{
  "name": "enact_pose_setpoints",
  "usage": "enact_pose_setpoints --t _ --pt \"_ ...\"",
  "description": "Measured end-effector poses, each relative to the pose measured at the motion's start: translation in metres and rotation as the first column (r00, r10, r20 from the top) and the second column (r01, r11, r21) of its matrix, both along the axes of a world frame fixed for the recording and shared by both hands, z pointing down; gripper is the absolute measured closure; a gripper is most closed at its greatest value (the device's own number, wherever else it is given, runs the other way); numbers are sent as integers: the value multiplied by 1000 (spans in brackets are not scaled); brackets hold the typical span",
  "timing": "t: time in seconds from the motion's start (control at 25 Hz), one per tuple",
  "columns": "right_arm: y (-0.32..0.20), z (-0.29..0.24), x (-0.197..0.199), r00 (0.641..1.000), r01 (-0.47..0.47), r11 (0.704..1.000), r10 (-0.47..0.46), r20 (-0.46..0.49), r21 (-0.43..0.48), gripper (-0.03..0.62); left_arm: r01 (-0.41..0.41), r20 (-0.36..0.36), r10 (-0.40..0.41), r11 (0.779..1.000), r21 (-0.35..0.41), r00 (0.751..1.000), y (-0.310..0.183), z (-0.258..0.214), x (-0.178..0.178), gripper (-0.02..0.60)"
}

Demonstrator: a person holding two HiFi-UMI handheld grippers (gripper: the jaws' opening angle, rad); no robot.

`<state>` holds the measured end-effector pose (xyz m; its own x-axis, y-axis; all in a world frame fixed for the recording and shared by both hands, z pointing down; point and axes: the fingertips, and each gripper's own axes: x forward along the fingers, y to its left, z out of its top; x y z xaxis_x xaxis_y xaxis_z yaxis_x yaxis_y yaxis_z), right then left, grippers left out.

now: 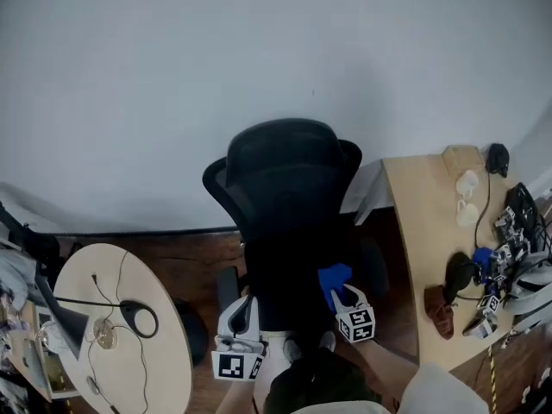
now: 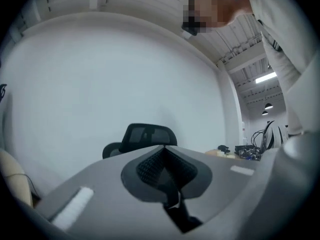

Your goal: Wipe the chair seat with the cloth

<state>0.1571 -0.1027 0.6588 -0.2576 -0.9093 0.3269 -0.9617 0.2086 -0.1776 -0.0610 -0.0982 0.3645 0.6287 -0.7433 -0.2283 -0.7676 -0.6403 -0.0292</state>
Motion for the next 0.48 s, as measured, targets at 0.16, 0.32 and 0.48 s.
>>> enact_pose_setpoints --t 0.16,0.32,0.48 --pt "39 -224 -13 999 38 941 -31 -26 337 502 32 3 -32 998 53 999 39 -75 -8 552" --pt "121 -389 -24 990 101 775 -13 -143 624 502 55 -21 -53 991 124 998 95 -139 -14 552" --pt "204 -487 -6 994 66 678 17 -105 733 501 40 -10 -39 979 198 999 154 -201 0 552"
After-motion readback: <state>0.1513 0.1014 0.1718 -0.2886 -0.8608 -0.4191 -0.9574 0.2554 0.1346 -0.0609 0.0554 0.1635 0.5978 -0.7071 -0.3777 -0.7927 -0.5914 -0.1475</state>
